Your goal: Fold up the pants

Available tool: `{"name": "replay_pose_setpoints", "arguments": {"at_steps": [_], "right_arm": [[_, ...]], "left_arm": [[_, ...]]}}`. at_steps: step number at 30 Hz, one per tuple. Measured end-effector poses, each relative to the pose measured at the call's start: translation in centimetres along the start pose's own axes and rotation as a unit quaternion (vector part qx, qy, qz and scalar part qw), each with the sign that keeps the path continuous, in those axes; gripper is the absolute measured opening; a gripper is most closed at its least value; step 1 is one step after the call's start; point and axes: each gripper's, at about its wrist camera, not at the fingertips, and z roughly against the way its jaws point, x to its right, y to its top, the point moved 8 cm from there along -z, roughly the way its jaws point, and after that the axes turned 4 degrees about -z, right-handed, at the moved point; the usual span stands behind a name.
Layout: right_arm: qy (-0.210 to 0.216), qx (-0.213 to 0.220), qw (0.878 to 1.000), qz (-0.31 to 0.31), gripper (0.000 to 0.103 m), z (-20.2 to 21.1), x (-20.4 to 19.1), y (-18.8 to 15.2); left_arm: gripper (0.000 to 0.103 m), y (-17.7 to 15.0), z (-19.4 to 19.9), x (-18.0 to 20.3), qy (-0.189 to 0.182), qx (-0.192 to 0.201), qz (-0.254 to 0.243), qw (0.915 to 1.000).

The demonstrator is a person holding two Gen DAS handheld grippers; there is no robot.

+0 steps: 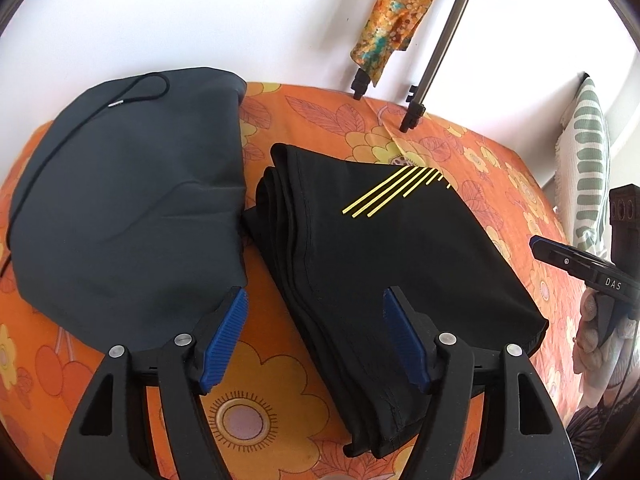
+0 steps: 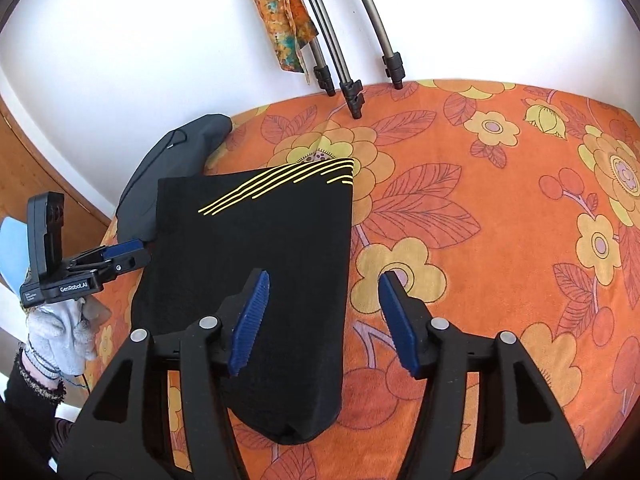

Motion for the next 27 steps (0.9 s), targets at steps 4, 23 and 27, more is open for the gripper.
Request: {"name": "replay_pose_setpoints", "arguments": {"at_steps": [4, 23, 27], "right_arm": [[-0.017, -0.006, 1.0, 0.007, 0.06, -1.2, -0.2, 0.5], [-0.041, -0.002, 0.999, 0.007, 0.07, -4.7, 1.0, 2.0], [-0.041, -0.025, 0.999, 0.001, 0.072, -5.9, 1.8, 1.9]], "left_arm": [[0.07, 0.2, -0.2, -0.1, 0.01, -0.001, 0.004, 0.9999], [0.07, 0.7, -1.1, 2.4, 0.058, 0.006, -0.059, 0.9965], [0.07, 0.9, -1.8, 1.3, 0.031, -0.002, -0.02, 0.9993]]}}
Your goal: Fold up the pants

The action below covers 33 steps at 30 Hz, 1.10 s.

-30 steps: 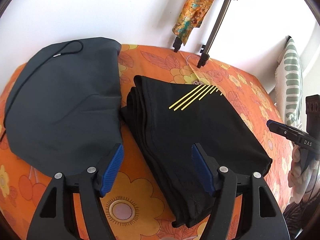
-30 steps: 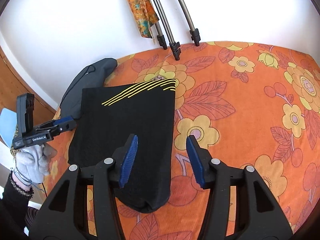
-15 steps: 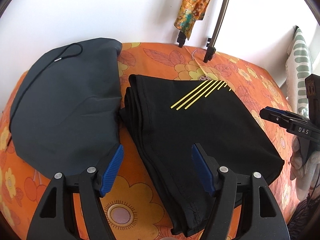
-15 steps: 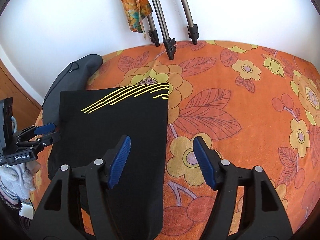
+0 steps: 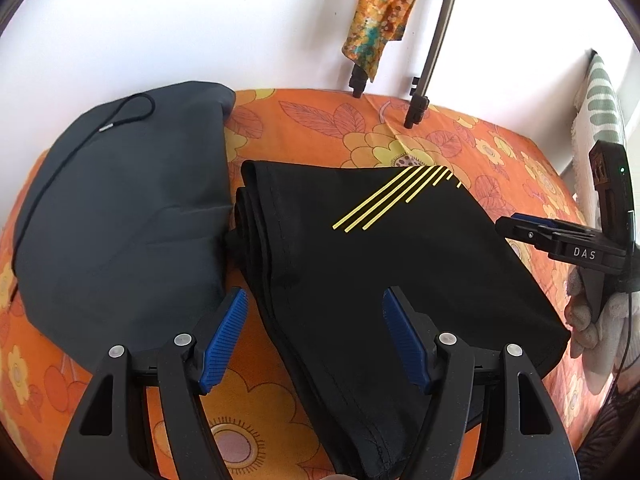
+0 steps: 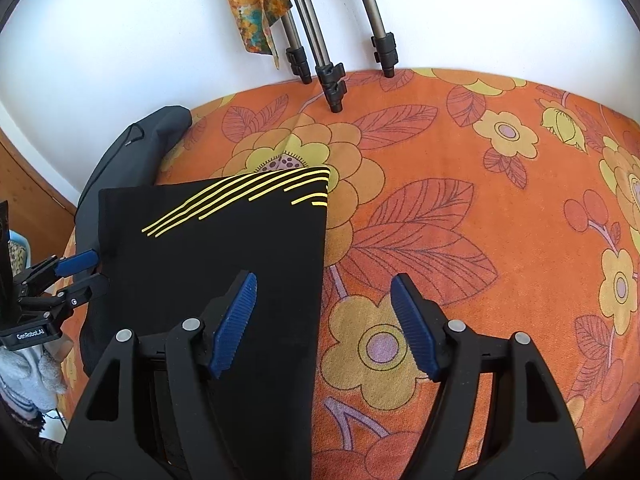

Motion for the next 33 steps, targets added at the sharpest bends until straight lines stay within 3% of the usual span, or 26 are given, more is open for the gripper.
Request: {"name": "replay_pose_setpoints", "arguments": {"at_steps": [3, 11, 16, 23, 29, 33], "right_arm": [[0.016, -0.015, 1.0, -0.021, 0.072, -0.7, 0.7, 0.3], [0.064, -0.029, 0.997, -0.037, 0.072, -1.5, 0.2, 1.4], [0.097, -0.045, 0.994, -0.028, 0.059, -2.1, -1.2, 1.3], [0.12, -0.047, 0.991, -0.031, 0.049, -2.6, -1.6, 1.6], [0.143, -0.04, 0.988, -0.052, 0.047, -3.1, -1.8, 1.9], [0.145, -0.037, 0.988, -0.049, 0.046, -3.3, -2.2, 2.0]], "left_arm": [[0.07, 0.0, -0.7, -0.8, -0.029, -0.01, 0.036, 0.9989], [0.07, 0.5, -1.9, -2.0, -0.047, -0.017, 0.076, 0.9959], [0.07, 0.5, -2.6, -2.5, -0.055, -0.018, 0.095, 0.9938], [0.07, 0.5, -2.8, -1.8, -0.065, -0.012, 0.085, 0.9942], [0.063, 1.0, -3.0, -1.7, -0.044, 0.006, 0.074, 0.9963], [0.04, 1.0, -2.9, -2.6, -0.034, 0.012, 0.084, 0.9958]]}}
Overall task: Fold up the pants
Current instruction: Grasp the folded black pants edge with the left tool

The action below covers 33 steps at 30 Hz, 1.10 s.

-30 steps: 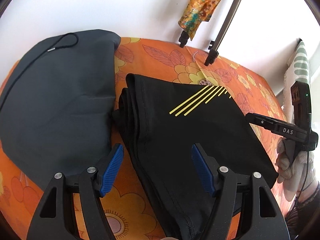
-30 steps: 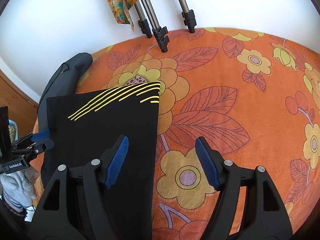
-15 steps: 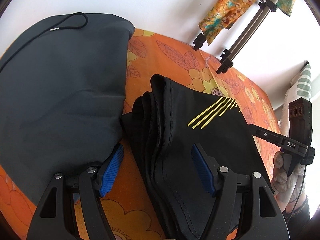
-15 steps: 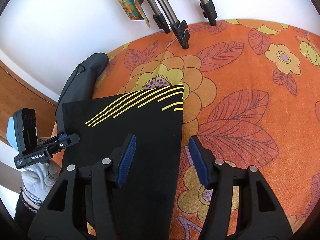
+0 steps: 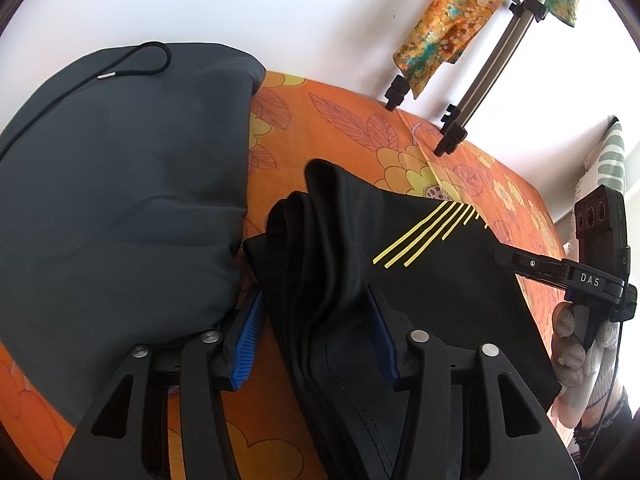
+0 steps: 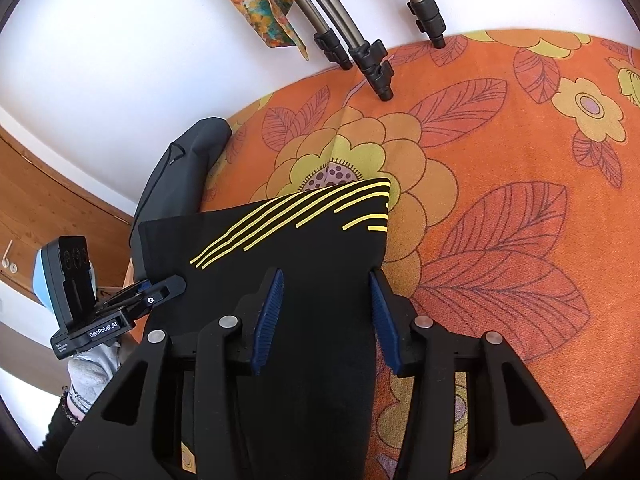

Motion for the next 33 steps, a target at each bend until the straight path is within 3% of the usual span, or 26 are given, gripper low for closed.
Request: {"name": "replay_pose_setpoints", "arguments": {"at_steps": [7, 8, 9, 10, 17, 24, 33], "right_arm": [[0.006, 0.004, 1.0, -0.001, 0.044, -0.3, -0.1, 0.2], [0.002, 0.004, 1.0, 0.003, 0.038, -0.4, -0.2, 0.2], [0.0, -0.003, 1.0, 0.005, 0.02, -0.8, -0.3, 0.0], [-0.002, -0.005, 1.0, 0.006, 0.015, -0.9, -0.2, -0.2], [0.002, -0.005, 1.0, 0.005, 0.01, -1.0, -0.3, -0.3], [-0.016, 0.009, 1.0, 0.021, 0.008, -0.6, -1.2, -0.5], [-0.011, 0.028, 0.999, 0.03, 0.008, 1.0, -2.4, -0.2]], "left_arm": [[0.038, 0.3, -0.2, -0.2, -0.008, 0.01, 0.011, 0.9999], [0.038, 0.3, -0.2, -0.1, -0.002, 0.012, 0.007, 0.9999], [0.033, 0.3, -0.3, 0.1, 0.004, 0.012, 0.001, 0.9999], [0.031, 0.2, -0.3, 0.2, 0.008, 0.013, -0.002, 0.9999], [0.027, 0.3, -0.5, 0.1, -0.001, 0.016, 0.005, 0.9999], [0.014, 0.7, 0.7, 0.7, 0.005, 0.038, -0.006, 0.9992], [0.012, 1.0, 1.7, 1.3, 0.003, 0.051, -0.016, 0.9986]]}}
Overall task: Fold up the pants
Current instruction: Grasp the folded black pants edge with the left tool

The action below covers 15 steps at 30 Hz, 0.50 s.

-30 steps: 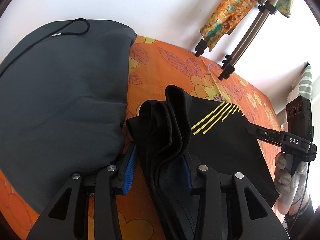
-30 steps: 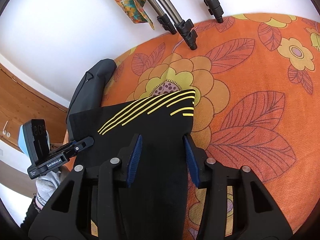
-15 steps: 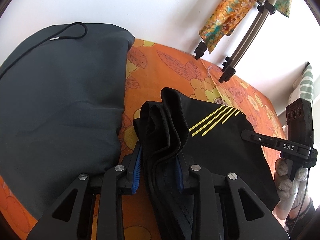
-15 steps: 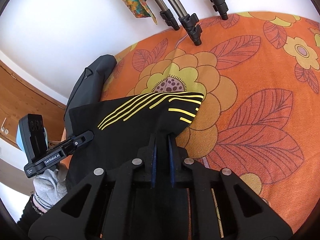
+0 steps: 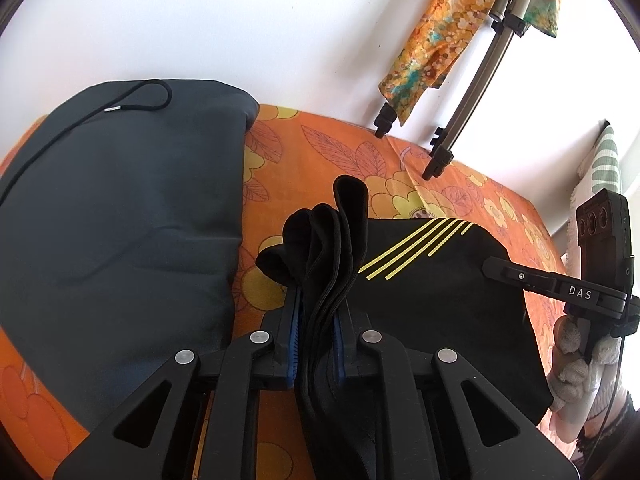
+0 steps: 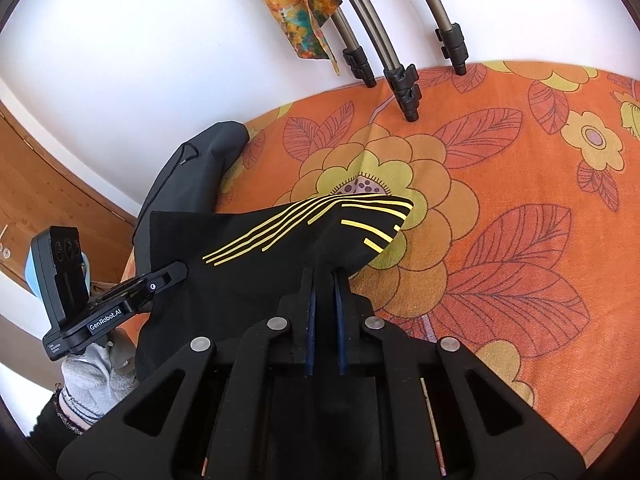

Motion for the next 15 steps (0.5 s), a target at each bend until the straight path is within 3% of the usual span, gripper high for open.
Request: {"name": "replay_pose_setpoints", "arguments": {"at_steps": [8, 15], "right_arm": [[-0.012, -0.001, 1.0, 0.003, 0.008, -0.4, -0.2, -0.2], [-0.014, 0.018, 1.0, 0.017, 0.008, 1.1, -1.5, 0.1]], "left_arm": [[0.012, -0.2, -0.9, -0.4, 0.001, -0.007, 0.009, 0.9999], [0.012, 0.5, 1.4, 0.8, 0.002, 0.02, -0.016, 0.9997]]}}
